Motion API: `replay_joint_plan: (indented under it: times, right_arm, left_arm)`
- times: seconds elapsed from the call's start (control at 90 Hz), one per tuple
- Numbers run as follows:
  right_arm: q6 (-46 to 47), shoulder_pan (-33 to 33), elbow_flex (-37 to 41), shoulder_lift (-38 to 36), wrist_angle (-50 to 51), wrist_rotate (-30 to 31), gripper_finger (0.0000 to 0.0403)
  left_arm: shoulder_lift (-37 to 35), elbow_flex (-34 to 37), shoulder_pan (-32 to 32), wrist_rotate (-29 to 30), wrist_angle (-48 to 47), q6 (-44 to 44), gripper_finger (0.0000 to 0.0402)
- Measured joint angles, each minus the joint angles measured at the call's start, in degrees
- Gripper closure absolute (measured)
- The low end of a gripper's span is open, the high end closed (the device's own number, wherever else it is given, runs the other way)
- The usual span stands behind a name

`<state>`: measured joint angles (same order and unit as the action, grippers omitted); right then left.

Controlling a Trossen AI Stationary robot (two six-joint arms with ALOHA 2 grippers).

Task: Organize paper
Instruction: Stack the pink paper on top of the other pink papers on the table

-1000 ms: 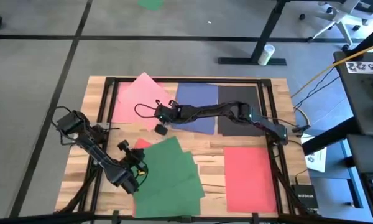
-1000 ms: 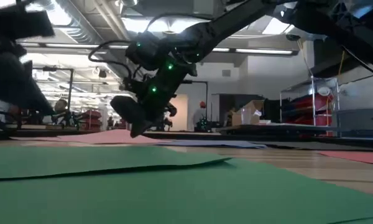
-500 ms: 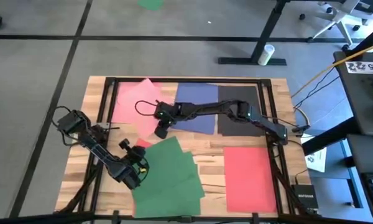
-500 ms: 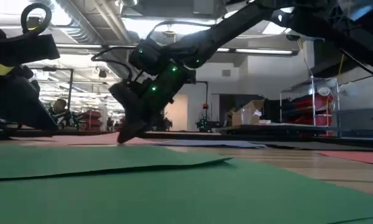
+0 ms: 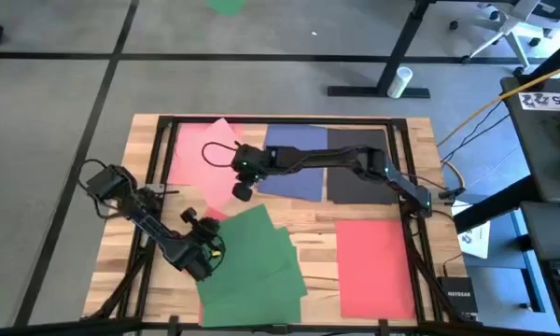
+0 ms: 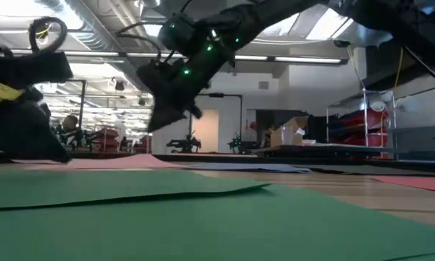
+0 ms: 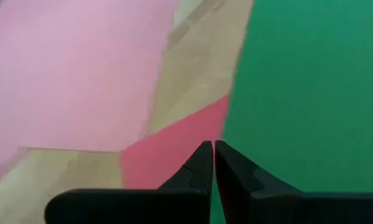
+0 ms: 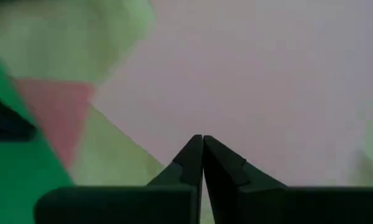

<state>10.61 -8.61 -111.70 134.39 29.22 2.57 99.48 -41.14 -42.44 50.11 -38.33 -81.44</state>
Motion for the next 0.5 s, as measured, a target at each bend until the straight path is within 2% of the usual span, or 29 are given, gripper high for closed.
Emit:
replay_joint_plan:
  times: [0.1,0.2,0.356,0.5]
  right_arm:
    - [0.0,-0.4,0.0,0.1,6.1,7.1,0.0403]
    - [1.1,-0.7,0.0,0.4,7.4,9.9,0.0403]
    - [1.1,-0.8,0.0,0.5,7.7,9.0,0.0403]
    - [1.1,-0.7,0.0,0.5,7.9,5.3,0.0403]
  left_arm:
    - [0.0,1.9,0.6,0.2,5.0,1.3,0.0402]
    - [0.0,2.8,1.2,0.8,8.3,3.0,0.0402]
    - [-0.1,3.6,2.2,1.0,10.5,5.2,0.0402]
    - [-0.1,4.2,2.9,1.1,10.1,5.1,0.0402]
